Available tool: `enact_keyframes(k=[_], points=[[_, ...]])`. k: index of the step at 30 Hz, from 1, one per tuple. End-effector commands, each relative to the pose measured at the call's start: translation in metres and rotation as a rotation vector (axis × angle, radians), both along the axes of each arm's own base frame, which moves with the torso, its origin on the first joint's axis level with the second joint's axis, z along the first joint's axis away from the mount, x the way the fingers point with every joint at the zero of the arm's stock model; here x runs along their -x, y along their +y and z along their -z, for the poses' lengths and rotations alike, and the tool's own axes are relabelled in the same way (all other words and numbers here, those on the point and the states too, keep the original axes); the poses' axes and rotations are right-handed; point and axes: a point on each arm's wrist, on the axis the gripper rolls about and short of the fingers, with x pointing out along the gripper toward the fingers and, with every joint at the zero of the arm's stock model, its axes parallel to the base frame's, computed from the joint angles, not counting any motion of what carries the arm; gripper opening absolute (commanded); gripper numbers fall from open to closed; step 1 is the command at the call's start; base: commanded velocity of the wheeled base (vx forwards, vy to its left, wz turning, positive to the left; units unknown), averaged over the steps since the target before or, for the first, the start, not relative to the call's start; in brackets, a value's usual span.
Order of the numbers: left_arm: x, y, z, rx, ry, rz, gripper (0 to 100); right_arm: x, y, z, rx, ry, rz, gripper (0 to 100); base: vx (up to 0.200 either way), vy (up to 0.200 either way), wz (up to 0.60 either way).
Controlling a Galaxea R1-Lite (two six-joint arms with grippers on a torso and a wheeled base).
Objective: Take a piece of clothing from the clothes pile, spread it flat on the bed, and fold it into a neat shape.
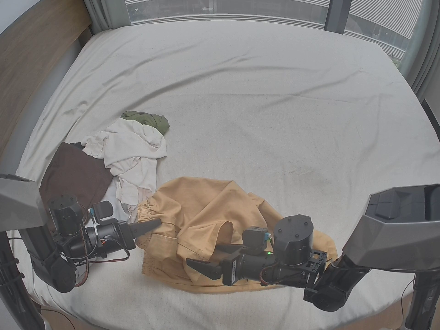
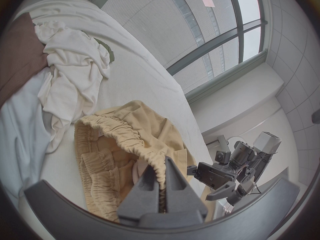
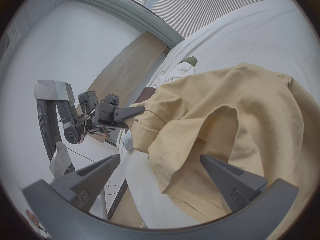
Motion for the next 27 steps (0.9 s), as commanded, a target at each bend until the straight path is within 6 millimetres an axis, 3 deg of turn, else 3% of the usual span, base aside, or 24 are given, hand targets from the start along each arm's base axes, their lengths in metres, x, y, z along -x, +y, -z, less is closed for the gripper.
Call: enact_keyframes(k=[1, 14, 15, 22, 27], points=[[-0.001, 0.001, -0.004, 0.002, -0.021, -0.007, 0, 0.001, 0.004, 0.005, 0.007, 0.007, -0.010, 100, 0.000, 0.000, 0.00], [-0.001, 0.000, -0.004, 0.001, -0.020, 0.000, 0, -0.001, 0.020, 0.009, -0.010, -0.007, -0.033, 100, 0.000, 0.000, 0.00], [-0.001, 0.000, -0.004, 0.002, -0.022, 0.000, 0, -0.001, 0.020, 0.009, -0.010, -0.007, -0.033, 0, 0.000, 0.000, 0.00], [-0.002, 0.000, -0.002, 0.000, -0.016, -0.002, 0, 0.000, 0.018, 0.008, -0.010, -0.005, -0.031, 0, 0.000, 0.000, 0.00], [-0.002, 0.000, -0.002, 0.000, -0.016, -0.002, 0, -0.004, 0.009, -0.003, -0.039, -0.033, -0.007, 0, 0.000, 0.000, 0.00]])
